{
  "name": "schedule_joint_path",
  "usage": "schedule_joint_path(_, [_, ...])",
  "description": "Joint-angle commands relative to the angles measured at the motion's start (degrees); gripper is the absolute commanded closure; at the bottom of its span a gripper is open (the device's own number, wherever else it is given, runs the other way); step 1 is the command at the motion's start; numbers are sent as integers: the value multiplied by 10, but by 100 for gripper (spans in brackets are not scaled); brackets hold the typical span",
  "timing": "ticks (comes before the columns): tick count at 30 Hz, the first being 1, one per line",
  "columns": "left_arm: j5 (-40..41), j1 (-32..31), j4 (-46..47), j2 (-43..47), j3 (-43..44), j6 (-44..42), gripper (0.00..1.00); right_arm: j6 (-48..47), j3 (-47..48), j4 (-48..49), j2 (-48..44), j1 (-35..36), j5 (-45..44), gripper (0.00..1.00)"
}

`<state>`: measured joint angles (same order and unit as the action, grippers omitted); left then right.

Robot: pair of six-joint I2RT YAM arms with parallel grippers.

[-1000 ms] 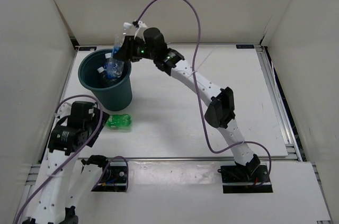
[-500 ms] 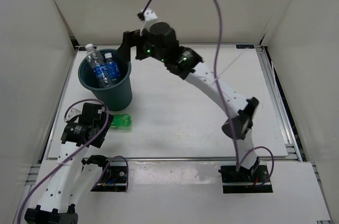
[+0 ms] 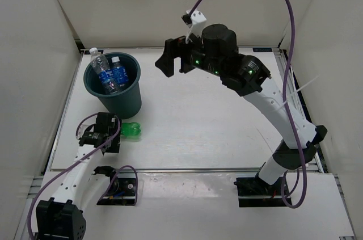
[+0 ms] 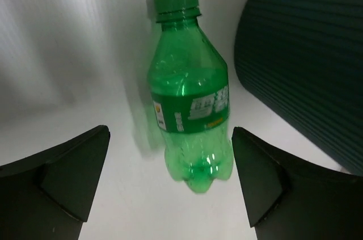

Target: Put the plastic bottles in the bin

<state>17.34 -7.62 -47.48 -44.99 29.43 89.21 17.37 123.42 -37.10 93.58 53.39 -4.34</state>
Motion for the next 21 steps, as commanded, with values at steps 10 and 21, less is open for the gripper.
schedule_joint_path(10, [-112,55,133,-27,-98,18,37,-15,-30,-70,-33,-5,-18,0])
schedule_joint_path(21, [-129,68,-252,183,53,-1,55,4,-74,-57,-33,-34,-13,0])
